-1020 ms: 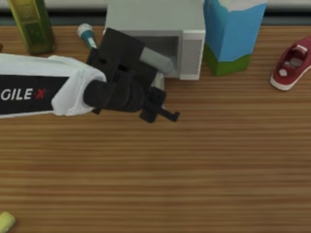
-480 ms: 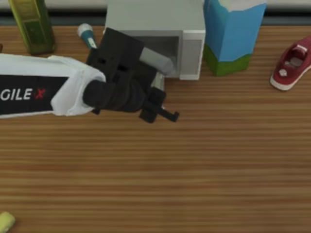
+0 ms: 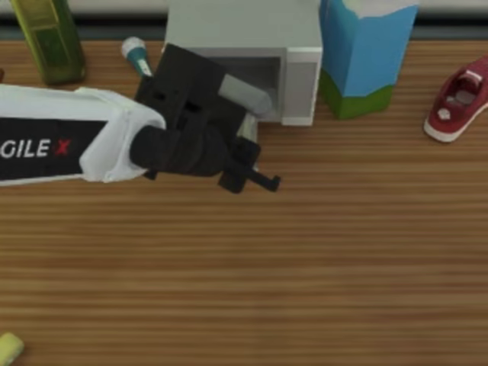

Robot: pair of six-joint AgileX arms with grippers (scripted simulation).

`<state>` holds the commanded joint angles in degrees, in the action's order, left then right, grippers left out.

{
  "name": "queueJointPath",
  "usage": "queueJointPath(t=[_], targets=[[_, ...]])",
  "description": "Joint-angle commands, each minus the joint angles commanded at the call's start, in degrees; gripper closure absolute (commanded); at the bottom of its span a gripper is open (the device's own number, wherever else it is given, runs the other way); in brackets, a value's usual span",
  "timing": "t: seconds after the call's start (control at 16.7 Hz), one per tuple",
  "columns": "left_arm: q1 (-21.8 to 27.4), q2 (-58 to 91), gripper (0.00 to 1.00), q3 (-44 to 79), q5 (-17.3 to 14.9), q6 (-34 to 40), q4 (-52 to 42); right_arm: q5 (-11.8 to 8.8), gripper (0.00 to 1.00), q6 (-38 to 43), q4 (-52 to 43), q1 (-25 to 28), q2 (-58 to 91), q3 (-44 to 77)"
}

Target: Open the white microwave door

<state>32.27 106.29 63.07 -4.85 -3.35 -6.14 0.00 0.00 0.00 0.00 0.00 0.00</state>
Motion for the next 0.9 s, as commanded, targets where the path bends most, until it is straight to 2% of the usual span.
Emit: queueJointPath(t=[0.3,0.9], targets=[[0.0,0.0,1.0,0.0,0.0,0.0,0.0,0.0,0.0,0.0,0.0,0.0,0.0,0.0],[-1.1,-1.0,1.0,-1.2,-2.3,-2.7,0.0,0.0,0.0,0.0,0.0,0.0,0.0,0.0]])
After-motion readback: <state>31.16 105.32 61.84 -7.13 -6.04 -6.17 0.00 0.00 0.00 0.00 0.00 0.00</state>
